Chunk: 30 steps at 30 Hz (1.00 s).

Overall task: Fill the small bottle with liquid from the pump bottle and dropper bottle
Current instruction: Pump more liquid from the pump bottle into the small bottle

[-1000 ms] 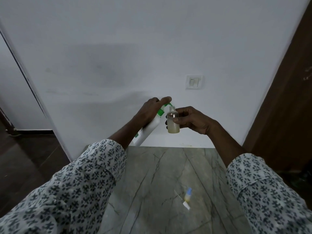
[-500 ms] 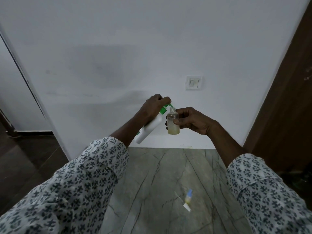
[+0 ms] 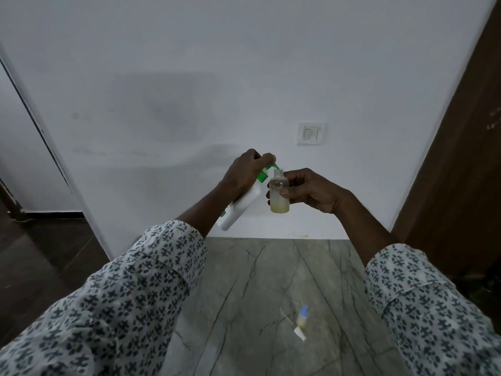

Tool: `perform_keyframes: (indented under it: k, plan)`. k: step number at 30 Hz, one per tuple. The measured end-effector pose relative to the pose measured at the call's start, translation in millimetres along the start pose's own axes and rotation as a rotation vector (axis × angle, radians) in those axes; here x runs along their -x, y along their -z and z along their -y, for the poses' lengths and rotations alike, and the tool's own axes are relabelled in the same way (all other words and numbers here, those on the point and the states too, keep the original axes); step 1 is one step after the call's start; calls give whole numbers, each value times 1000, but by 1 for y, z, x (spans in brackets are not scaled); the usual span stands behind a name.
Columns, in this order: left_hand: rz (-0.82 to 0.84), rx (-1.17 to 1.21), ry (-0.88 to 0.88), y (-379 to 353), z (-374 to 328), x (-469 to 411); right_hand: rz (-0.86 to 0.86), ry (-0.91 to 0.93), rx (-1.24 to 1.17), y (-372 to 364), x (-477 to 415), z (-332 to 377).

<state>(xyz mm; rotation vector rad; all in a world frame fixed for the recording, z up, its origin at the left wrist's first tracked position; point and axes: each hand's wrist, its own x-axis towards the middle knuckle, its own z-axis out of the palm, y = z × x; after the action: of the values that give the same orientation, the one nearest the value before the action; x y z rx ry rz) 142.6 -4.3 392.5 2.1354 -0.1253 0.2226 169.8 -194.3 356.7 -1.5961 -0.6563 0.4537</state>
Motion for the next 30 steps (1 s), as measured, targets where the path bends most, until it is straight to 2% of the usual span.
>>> perform_keyframes:
  k: [30]
  plan:
    - [-14,31,-22,1,2,8,-14,9,-3,-5,4,7]
